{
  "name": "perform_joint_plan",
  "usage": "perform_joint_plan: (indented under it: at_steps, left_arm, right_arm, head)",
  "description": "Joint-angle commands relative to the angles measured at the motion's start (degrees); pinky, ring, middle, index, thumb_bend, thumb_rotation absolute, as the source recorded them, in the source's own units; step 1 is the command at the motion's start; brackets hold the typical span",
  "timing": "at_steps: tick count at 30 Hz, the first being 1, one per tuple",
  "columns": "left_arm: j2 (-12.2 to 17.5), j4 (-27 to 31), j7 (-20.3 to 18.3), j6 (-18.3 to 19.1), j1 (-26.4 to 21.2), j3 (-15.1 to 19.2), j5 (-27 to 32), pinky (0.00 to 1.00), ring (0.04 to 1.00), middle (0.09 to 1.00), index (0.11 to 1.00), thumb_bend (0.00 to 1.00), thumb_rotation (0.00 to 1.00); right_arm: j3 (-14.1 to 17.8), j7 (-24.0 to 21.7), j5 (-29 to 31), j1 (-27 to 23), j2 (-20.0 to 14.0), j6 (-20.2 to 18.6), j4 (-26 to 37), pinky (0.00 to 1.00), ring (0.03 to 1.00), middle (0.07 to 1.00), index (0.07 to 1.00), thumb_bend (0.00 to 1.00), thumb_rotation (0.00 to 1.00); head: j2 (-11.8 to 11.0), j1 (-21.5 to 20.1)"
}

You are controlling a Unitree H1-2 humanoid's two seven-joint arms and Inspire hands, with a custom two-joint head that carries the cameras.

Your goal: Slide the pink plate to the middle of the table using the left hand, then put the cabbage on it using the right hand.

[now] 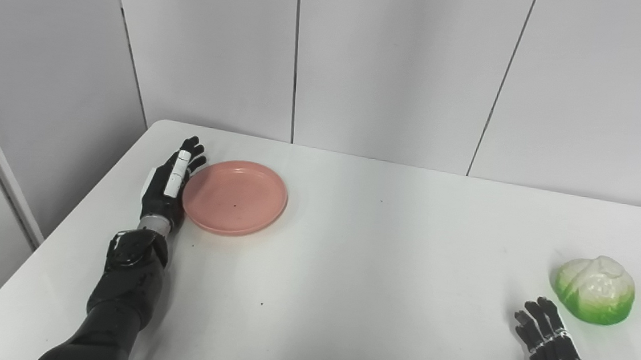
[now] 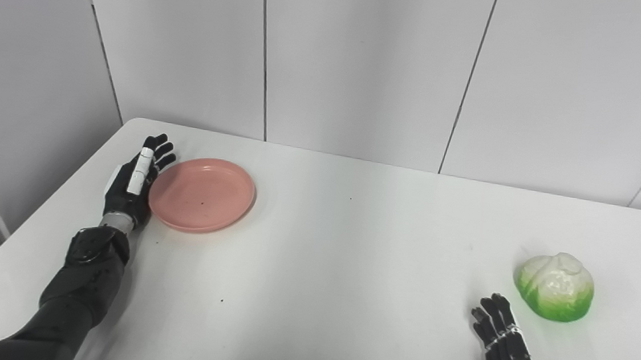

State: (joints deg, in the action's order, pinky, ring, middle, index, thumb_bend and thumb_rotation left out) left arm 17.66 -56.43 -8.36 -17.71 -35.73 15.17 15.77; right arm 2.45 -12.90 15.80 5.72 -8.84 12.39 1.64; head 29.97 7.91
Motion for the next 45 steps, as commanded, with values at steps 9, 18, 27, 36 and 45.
perform_joint_plan:
  at_steps: [9, 18, 27, 36, 45]
  left_arm:
    - [-1.7, 3.9, -0.6, 1.2, 1.4, -2.7, -1.7, 0.77, 0.879, 0.892, 0.838, 0.98, 0.81]
    - [-4.2, 3.4, -2.4, 1.3, 1.0, -4.4, -1.8, 0.82, 0.911, 0.912, 0.871, 0.91, 0.82]
    - [-6.5, 5.0, -1.0, 3.9, 1.7, -7.5, -3.6, 0.85, 0.909, 0.914, 0.872, 0.91, 0.82]
    - [-7.8, 8.1, -1.0, 5.0, 3.2, -11.0, -6.1, 0.81, 0.919, 0.93, 0.896, 0.92, 0.86]
    - [-10.1, 17.2, -0.3, 10.2, 6.2, -13.4, -6.8, 0.81, 0.903, 0.911, 0.871, 0.9, 0.87]
  right_arm:
    - [-0.6, 0.6, -0.6, 1.2, 0.2, -3.9, -1.2, 0.95, 0.9, 0.917, 0.921, 0.93, 0.98]
    - [-1.0, 0.8, -0.6, 1.3, 0.4, -4.1, -0.6, 0.95, 0.902, 0.918, 0.925, 0.92, 0.99]
    - [-1.5, 1.4, -1.2, 1.3, 0.8, -4.2, -0.3, 0.95, 0.902, 0.916, 0.919, 0.91, 0.99]
    - [-2.0, 2.2, -1.1, 1.3, 1.4, -4.5, 0.3, 0.94, 0.903, 0.916, 0.917, 0.92, 0.97]
    - [-2.4, 2.6, -1.4, 1.4, 1.4, -5.4, 1.4, 0.95, 0.909, 0.919, 0.92, 0.92, 0.98]
  head:
    - [0.3, -0.3]
    - [0.6, -0.9]
    - [0.2, -1.8]
    - [0.6, -2.8]
    - [1.0, -3.7]
